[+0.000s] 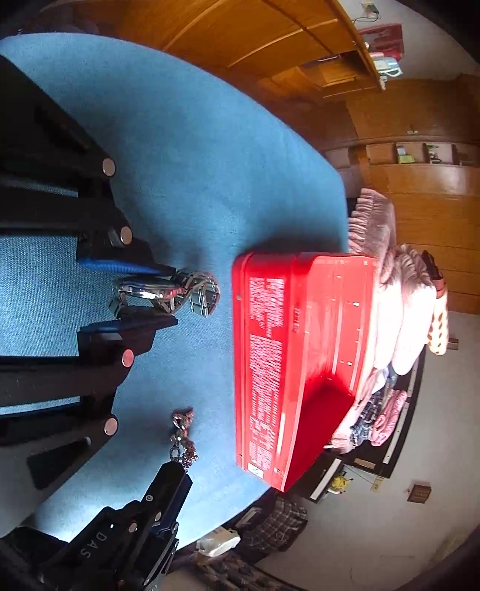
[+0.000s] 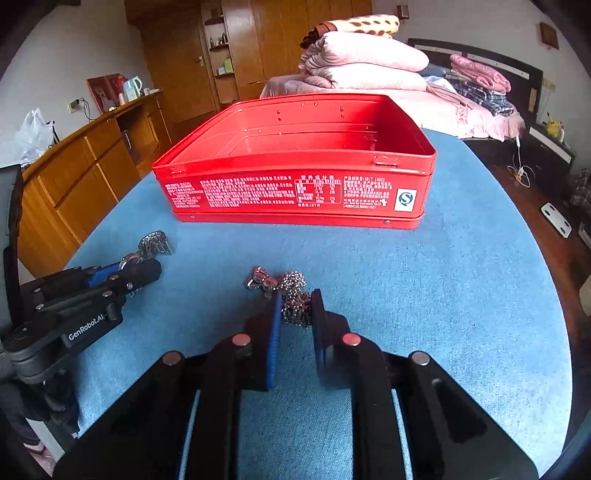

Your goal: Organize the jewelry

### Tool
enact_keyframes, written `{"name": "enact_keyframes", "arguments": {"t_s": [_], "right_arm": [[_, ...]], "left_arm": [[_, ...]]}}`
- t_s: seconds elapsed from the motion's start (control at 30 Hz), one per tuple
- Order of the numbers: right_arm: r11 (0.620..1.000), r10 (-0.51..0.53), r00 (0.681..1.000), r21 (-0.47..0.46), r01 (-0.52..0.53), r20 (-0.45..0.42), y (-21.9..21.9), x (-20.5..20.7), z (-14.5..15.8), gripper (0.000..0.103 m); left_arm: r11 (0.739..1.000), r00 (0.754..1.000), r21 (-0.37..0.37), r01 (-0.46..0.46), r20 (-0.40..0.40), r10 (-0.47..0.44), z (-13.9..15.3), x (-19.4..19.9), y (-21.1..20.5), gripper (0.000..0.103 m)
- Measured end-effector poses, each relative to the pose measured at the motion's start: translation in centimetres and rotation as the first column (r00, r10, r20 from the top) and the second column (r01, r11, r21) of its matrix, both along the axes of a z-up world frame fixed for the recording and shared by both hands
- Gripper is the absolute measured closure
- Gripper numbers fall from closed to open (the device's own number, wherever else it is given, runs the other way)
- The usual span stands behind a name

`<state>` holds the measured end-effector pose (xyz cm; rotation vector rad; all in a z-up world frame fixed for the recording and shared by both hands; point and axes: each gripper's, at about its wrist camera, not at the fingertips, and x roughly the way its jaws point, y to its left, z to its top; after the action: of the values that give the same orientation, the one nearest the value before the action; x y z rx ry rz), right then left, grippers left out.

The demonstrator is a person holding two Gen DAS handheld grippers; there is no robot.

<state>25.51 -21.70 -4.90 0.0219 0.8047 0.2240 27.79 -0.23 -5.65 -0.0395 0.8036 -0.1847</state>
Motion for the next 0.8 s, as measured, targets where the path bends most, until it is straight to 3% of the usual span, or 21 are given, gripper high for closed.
{"name": "enact_keyframes", "arguments": {"t_s": [0.4, 0.8], "right_arm": [[0.998, -0.003, 0.994, 0.066, -0.004, 0.112, -1.7, -1.0, 4.6, 0.089], [0.996, -0.028, 0.975, 0.090, 0.008, 0.219, -3.3, 3.7, 9.7, 0.089]], "left_arm": [[1.000, 0.988, -0.026, 0.010, 0.152, -0.006, 4.9, -1.2, -0.7, 0.082], [0.999, 0.975, -0.047, 0.018, 0.224, -0.007, 8.4, 4.3, -2.4, 0.082]]}}
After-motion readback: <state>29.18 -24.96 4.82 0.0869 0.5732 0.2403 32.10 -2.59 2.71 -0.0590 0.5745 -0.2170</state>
